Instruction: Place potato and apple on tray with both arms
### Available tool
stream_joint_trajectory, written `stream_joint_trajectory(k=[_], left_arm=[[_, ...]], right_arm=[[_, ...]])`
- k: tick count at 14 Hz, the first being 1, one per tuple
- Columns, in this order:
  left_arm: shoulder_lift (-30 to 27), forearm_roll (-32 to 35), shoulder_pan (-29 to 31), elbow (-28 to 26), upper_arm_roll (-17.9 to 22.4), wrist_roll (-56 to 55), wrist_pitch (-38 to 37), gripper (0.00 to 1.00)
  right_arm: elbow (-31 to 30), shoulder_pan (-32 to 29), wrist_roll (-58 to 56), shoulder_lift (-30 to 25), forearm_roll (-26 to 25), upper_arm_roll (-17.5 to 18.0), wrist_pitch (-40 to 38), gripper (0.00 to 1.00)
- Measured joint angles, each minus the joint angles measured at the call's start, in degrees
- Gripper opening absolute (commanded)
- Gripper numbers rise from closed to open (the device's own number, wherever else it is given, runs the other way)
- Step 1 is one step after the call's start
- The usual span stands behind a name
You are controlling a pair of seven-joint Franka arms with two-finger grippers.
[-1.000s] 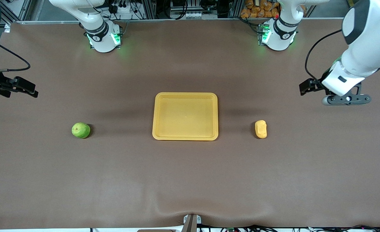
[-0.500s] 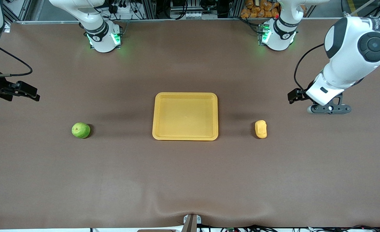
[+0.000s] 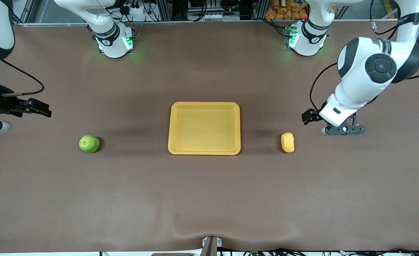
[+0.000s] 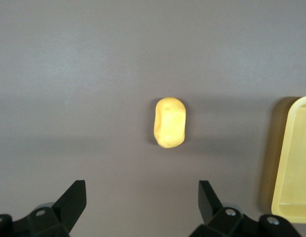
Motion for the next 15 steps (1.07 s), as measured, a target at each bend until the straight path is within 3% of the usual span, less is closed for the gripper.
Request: stream_joint_trajectory(k=[12,15], left_arm=[[10.72,0.00,-1.14,-2.85,-0.07,-2.27,17.16,1.00],[12.92,0.00,-1.25,-3.19,-0.07,-2.27,20.26,0.96]], right_arm=[[1.24,0.10,0.00,3.00,0.00,0.00,1.05,1.00],[1.24,0.10,0.00,4.26,0.00,0.00,2.70,1.00]])
